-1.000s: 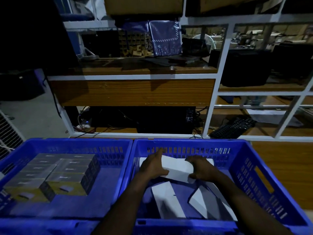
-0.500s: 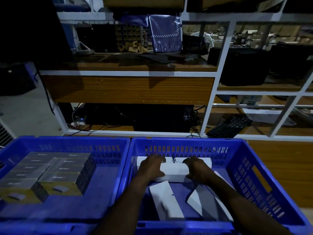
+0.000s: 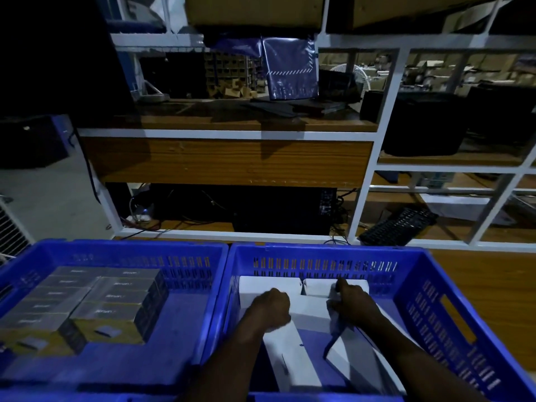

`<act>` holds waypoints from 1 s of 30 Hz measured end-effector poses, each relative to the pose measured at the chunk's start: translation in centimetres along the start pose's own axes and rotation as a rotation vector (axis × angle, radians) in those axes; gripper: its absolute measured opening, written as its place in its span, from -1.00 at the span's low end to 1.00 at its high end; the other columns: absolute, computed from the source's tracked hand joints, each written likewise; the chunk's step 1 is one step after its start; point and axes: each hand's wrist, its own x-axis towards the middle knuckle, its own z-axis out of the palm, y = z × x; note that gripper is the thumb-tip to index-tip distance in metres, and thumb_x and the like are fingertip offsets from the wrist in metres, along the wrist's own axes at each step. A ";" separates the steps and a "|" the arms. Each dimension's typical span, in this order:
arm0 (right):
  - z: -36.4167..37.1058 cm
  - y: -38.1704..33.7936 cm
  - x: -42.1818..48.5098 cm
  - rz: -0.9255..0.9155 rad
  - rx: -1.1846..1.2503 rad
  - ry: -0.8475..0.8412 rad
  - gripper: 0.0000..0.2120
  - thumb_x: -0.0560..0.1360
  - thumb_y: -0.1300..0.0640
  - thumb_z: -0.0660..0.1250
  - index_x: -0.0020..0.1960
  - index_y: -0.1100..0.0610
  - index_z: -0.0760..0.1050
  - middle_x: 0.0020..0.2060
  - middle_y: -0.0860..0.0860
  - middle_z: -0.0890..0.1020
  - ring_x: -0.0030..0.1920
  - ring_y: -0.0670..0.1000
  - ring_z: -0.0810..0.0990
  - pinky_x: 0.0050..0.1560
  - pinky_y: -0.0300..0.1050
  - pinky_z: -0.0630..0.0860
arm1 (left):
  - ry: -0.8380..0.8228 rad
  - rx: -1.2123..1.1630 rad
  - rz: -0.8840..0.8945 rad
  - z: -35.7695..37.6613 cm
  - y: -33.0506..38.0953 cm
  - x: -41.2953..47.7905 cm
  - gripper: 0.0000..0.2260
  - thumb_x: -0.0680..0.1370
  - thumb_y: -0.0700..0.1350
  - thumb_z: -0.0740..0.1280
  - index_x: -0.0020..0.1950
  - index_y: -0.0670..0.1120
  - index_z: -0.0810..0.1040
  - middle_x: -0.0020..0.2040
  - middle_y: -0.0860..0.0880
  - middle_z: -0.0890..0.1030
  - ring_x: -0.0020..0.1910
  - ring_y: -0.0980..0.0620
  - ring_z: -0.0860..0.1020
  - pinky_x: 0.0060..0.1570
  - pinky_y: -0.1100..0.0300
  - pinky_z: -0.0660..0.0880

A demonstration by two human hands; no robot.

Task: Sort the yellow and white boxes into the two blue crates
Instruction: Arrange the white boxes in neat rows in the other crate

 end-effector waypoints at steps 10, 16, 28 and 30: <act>0.4 -1.2 0.2 0.006 0.039 -0.046 -0.59 0.48 -0.02 0.38 0.19 0.20 0.38 0.08 0.20 0.61 0.05 0.17 0.60 -0.04 -0.08 0.49 | -0.106 0.047 0.099 -1.4 0.9 -0.6 -0.68 0.43 -0.18 0.33 -0.44 -0.12 0.24 -0.24 -0.31 0.51 -0.05 -0.32 0.59 -0.12 -0.05 0.56; 0.3 -1.0 -0.1 -0.001 0.043 -0.037 -0.76 0.50 0.01 0.36 0.06 0.10 0.40 0.04 0.17 0.62 0.02 0.14 0.59 -0.17 -0.17 0.36 | -0.056 0.035 0.126 -1.0 1.5 -0.9 -0.81 0.46 -0.13 0.35 -0.06 -0.26 0.53 0.09 -0.28 0.56 0.06 -0.27 0.55 -0.16 0.05 0.45; 0.2 -0.1 0.2 -0.016 -0.114 -0.080 -0.73 0.44 -0.13 0.34 -0.08 0.02 0.36 0.01 0.10 0.63 0.07 0.13 0.59 -0.10 -0.11 0.45 | 0.048 0.298 0.119 1.5 1.2 -0.6 -0.13 0.52 -0.12 0.41 0.60 -0.02 -0.15 0.59 -0.24 -0.21 0.53 -0.39 -0.16 0.35 -0.47 0.04; 0.4 0.1 0.5 -0.032 -0.148 -0.107 -0.76 0.46 -0.12 0.31 -0.13 0.03 0.38 0.00 0.12 0.64 0.06 0.15 0.60 -0.13 -0.13 0.42 | -0.023 0.292 0.084 2.0 1.0 -0.5 -0.13 0.52 -0.18 0.38 0.60 0.00 -0.18 0.58 -0.25 -0.24 0.53 -0.40 -0.18 0.36 -0.45 0.04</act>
